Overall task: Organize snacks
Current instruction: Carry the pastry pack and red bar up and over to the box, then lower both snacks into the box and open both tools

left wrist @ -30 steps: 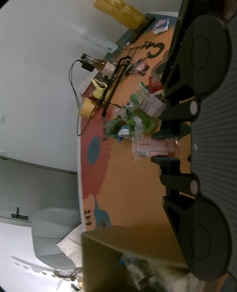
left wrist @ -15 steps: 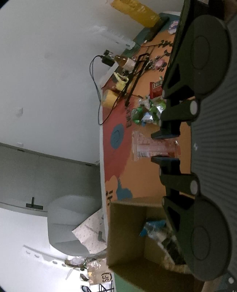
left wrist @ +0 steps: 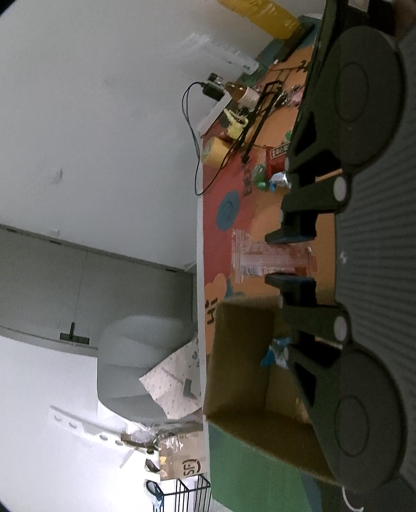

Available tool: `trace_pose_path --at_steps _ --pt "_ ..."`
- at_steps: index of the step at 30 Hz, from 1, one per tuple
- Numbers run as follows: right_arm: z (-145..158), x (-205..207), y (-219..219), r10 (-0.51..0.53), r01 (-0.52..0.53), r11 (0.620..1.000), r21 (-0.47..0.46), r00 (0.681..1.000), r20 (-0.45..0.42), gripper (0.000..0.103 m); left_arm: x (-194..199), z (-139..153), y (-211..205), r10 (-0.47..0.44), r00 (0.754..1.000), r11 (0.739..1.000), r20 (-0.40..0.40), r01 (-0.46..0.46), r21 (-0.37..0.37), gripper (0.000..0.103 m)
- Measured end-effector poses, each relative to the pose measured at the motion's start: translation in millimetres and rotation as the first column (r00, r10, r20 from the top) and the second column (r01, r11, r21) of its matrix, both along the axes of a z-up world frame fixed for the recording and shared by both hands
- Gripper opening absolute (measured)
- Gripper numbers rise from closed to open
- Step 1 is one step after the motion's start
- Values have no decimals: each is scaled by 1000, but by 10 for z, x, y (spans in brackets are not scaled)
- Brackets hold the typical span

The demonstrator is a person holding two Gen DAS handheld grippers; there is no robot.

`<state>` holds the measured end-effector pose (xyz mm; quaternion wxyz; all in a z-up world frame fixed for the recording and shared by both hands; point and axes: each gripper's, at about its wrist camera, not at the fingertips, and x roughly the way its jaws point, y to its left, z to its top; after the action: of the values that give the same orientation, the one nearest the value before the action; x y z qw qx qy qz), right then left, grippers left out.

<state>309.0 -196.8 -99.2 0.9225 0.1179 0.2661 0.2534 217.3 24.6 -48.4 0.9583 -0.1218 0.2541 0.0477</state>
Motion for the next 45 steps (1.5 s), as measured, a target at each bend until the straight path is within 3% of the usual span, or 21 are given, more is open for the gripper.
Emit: trace_pose_path --at_steps 22,31,42,45 --pt "139 3 791 80 -80 997 -24 996 36 21 -181 10 809 114 993 993 34 -113 -40 18" --pt "125 91 1143 115 -113 992 -56 993 30 21 -49 -98 1119 122 993 988 -4 -122 -94 19" --pt "148 154 1352 135 -133 989 -69 990 30 21 -111 -148 1261 165 986 979 -2 -165 -121 45" --pt "153 155 1349 160 -159 987 -40 987 28 31 -152 -129 1248 173 985 978 4 -171 -121 55"
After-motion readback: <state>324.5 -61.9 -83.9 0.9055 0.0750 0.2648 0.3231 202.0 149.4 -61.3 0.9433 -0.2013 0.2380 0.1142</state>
